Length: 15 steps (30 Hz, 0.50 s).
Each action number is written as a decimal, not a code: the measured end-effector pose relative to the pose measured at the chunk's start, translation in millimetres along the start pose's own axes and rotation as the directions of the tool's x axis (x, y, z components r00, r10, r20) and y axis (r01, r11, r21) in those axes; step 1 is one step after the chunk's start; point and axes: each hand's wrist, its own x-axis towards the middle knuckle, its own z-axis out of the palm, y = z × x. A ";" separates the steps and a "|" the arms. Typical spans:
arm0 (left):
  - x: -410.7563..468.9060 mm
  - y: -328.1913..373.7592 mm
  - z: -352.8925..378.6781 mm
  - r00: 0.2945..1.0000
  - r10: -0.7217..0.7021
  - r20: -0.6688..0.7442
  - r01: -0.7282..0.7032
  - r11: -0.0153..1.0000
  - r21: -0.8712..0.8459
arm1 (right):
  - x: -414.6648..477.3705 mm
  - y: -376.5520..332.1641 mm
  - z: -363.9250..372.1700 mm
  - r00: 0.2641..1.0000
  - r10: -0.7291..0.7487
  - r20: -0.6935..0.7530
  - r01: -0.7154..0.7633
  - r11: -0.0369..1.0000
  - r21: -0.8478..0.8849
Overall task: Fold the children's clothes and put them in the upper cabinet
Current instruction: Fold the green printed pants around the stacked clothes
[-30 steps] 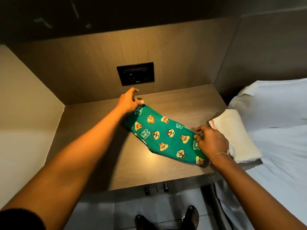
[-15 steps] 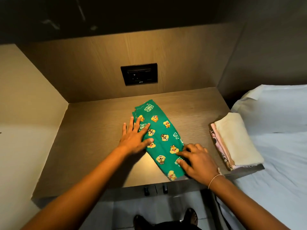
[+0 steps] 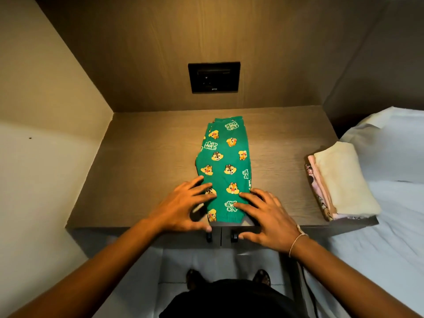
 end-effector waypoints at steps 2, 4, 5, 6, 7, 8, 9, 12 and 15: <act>-8.9 11.6 8.3 1.000 -0.014 0.011 0.014 1.000 0.012 | 0.7 -1.0 5.7 1.000 0.001 -0.020 -0.001 1.000 -0.012; -14.0 24.1 12.5 0.997 -0.019 -0.081 0.017 0.999 -0.027 | -0.3 -4.2 10.9 0.997 0.004 -0.080 -0.005 1.000 -0.018; -17.2 29.3 14.0 0.990 -0.020 -0.140 0.014 0.999 -0.044 | -2.4 -5.7 13.8 0.993 0.001 -0.117 -0.002 1.000 -0.012; -21.2 33.5 15.2 0.982 -0.029 -0.189 0.017 0.998 -0.066 | -6.0 -8.0 16.6 0.988 -0.001 -0.155 0.002 1.000 0.005; -25.8 37.5 16.4 0.973 -0.048 -0.226 0.026 0.995 -0.101 | -10.4 -10.7 18.9 0.981 0.003 -0.194 0.003 1.000 0.031; -30.2 41.3 16.9 0.966 -0.075 -0.249 0.039 0.989 -0.145 | -15.3 -13.7 19.8 0.973 0.017 -0.231 -0.001 0.998 0.067; -34.1 45.4 16.1 0.958 -0.110 -0.263 0.058 0.979 -0.195 | -20.0 -16.9 19.2 0.965 0.040 -0.259 -0.010 0.993 0.115; -42.2 58.1 5.5 0.927 -0.246 -0.285 0.110 0.901 -0.420 | -30.5 -28.0 4.2 0.941 0.134 -0.312 -0.034 0.952 0.305; -41.8 66.4 -17.6 0.920 -0.321 -0.225 0.089 0.731 -0.676 | -29.0 -38.4 -25.5 0.917 0.169 -0.362 -0.005 0.911 0.413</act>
